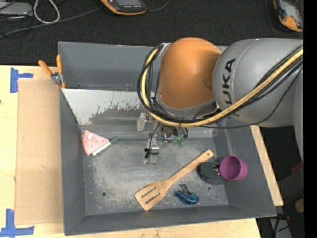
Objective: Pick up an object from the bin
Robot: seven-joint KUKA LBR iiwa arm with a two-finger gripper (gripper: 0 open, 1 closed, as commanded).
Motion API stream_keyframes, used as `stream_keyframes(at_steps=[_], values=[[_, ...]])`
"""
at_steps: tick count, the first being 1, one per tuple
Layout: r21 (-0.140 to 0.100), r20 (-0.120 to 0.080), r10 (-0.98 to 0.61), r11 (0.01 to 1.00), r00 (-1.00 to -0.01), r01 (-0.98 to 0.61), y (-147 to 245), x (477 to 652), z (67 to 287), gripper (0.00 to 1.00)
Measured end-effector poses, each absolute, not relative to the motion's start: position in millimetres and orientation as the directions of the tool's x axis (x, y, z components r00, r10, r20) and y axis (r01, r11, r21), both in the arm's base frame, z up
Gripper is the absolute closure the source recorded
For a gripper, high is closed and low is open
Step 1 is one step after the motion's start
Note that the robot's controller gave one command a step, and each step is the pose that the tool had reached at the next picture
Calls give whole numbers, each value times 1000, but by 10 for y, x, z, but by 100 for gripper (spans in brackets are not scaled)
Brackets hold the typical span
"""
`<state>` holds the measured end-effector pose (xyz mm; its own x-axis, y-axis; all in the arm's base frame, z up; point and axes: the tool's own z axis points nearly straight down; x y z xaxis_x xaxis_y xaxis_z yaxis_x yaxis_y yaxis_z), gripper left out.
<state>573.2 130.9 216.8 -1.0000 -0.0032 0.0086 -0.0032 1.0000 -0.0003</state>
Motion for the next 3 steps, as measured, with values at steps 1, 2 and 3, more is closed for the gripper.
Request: stream_keyframes(at_steps=[1, 2, 3], values=[[0, 3, -2, 1000, -1000, -2, 1304, 5739, 2208, 0], [-1, 4, -100, 995, -995, -100, 1575, 5754, 2536, 0], [2, -3, -182, 983, -983, -182, 1344, 5539, 2142, 0]])
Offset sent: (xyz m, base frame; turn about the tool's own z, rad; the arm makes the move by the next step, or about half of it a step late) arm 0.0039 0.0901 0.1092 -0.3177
